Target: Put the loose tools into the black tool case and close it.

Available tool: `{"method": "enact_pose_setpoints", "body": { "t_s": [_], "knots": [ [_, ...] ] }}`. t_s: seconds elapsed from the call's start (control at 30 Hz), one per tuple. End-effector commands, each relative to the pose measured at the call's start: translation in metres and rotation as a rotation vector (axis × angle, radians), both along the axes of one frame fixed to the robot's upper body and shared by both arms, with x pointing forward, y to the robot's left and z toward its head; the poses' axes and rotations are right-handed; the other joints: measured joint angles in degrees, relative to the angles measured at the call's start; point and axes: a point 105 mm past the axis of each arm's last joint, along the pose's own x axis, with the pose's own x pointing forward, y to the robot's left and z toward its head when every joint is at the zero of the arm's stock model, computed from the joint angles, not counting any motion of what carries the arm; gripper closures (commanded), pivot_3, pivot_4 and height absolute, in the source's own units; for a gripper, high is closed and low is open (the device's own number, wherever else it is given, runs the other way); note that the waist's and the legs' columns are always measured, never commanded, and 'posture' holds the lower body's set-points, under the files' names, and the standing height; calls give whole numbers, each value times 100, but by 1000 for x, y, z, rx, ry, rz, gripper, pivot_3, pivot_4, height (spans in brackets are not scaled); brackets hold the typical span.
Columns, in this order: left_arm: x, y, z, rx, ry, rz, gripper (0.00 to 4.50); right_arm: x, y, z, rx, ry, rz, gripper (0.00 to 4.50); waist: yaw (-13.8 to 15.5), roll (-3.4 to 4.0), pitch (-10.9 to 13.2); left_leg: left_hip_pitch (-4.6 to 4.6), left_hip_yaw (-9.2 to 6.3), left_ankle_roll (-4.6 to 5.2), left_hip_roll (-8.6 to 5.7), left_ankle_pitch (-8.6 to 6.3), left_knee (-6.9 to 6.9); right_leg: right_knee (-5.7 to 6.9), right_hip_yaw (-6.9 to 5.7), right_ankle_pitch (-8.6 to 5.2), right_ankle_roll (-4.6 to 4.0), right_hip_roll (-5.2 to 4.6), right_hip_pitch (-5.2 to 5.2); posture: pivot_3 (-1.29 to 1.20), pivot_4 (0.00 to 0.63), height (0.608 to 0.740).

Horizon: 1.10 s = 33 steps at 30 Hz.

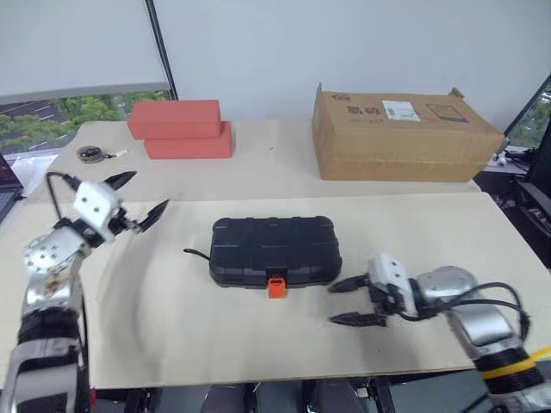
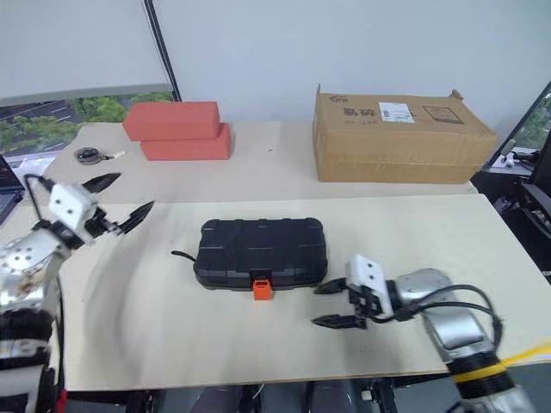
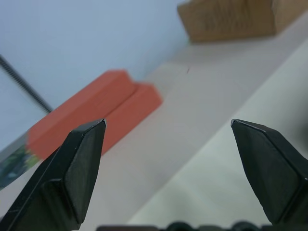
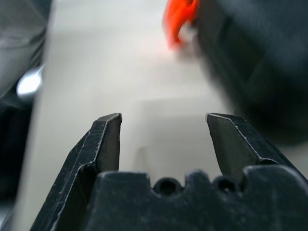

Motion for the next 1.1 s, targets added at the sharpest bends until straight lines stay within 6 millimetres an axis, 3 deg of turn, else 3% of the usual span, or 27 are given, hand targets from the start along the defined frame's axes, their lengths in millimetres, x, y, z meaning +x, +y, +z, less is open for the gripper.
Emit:
{"method": "enact_pose_setpoints", "body": {
  "t_s": [0.03,0.13,0.2,0.3,0.4,0.57,0.7,0.83,1.1],
  "knots": [
    [10,-58,26,10,-47,-187,62,61,3,23,42,-197,-254,1247,-18,-21,1,0,5,-1,-2,2,4,0,3,15,-11,4,0,0,150,712],
    [17,-102,25,26,-15,-304,62,110,-5,49,130,-308,-507,1247,-55,-26,0,-28,19,-27,-6,28,10,0,15,40,-18,20,-30,0,150,712],
    [21,-120,19,41,18,-334,62,124,-12,56,138,-338,-588,1247,-65,-24,0,-31,22,-53,-8,57,9,4,21,43,-22,30,-35,0,150,712],
    [31,-142,-9,59,121,-314,62,120,-19,56,144,-312,-608,1247,-69,-26,-4,-27,20,-16,-4,81,-13,2,20,37,-31,41,-36,0,150,712],
    [30,-155,-46,149,235,-311,62,103,-14,50,146,-266,-578,1247,-79,-26,-4,-30,16,-17,0,80,-20,3,22,32,-40,55,-36,0,150,712],
    [22,-164,-88,224,385,-326,62,69,14,38,151,-136,-512,1247,-125,-16,-19,-30,17,-4,-6,70,-22,-8,35,27,-37,50,-33,0,150,712],
    [13,-160,-116,296,484,-329,62,55,39,31,155,-84,-514,1247,-128,-18,-38,7,3,39,0,11,-13,-9,33,9,-17,40,4,0,150,712],
    [12,-156,-127,289,526,-292,62,63,47,26,148,-81,-590,1247,-115,-13,-46,80,-15,-2,4,-12,-16,-15,21,-8,-43,15,67,0,150,712],
    [13,-155,-126,206,535,-233,62,80,60,13,122,-58,-688,1247,-62,0,-81,89,-12,-1,0,-12,-16,-23,20,0,-29,-1,67,0,150,712]
  ]
}}
